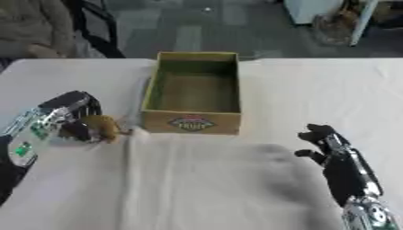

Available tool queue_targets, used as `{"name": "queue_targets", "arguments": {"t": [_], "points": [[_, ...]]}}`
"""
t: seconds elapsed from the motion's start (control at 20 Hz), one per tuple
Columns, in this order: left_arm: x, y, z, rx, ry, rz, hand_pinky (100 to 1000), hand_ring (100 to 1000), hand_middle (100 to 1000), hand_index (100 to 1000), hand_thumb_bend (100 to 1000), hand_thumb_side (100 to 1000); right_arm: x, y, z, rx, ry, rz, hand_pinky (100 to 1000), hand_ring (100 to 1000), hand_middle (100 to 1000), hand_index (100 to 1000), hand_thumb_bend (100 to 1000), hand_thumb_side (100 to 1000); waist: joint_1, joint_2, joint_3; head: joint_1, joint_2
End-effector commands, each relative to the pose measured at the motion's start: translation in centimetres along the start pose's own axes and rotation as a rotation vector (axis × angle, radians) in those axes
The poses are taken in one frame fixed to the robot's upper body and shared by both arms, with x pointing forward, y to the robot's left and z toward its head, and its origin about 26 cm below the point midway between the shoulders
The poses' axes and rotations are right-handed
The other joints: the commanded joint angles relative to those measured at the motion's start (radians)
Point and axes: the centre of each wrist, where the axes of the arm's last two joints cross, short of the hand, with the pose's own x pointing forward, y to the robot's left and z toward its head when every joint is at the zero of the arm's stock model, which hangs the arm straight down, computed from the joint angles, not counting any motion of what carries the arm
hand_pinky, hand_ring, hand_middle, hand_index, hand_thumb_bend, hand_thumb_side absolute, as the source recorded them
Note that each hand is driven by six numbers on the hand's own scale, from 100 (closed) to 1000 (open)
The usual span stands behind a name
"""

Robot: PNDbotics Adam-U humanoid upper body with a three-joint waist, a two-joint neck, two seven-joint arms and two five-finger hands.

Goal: Pick up objects on the table and place them in the box.

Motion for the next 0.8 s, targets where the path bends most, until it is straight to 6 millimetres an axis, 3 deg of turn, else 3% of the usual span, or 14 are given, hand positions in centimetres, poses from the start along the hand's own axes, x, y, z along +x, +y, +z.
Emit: {"name": "queue_targets", "arguments": {"t": [0.05, 0.2, 0.4, 0.8], "points": [[-0.3, 1.1, 0.2, 0.069, 0.010, -0.001, 348, 262, 253, 400, 184, 104, 0.6, -0.3, -0.2, 0.003, -0.013, 0.020, 592, 825, 602, 758, 100, 659, 0.000, -0.014, 0.000, 0.002, -0.001], [-0.3, 1.3, 0.3, 0.100, 0.013, 0.021, 303, 185, 166, 311, 100, 138, 0.6, -0.3, -0.2, 0.003, -0.011, 0.020, 592, 825, 602, 758, 100, 659, 0.001, -0.015, 0.001, -0.002, 0.013], [-0.1, 2.8, 0.8, 0.140, -0.008, 0.043, 276, 145, 118, 265, 100, 147, 0.5, -0.4, -0.1, -0.001, -0.010, 0.023, 592, 825, 602, 758, 100, 659, 0.002, -0.017, 0.001, -0.007, 0.024], [3.0, 10.9, 2.9, 0.242, -0.142, -0.048, 286, 146, 115, 263, 127, 130, 0.5, -0.5, 0.0, -0.002, -0.004, 0.026, 592, 825, 602, 757, 100, 658, 0.006, -0.023, 0.001, -0.004, 0.042]]}}
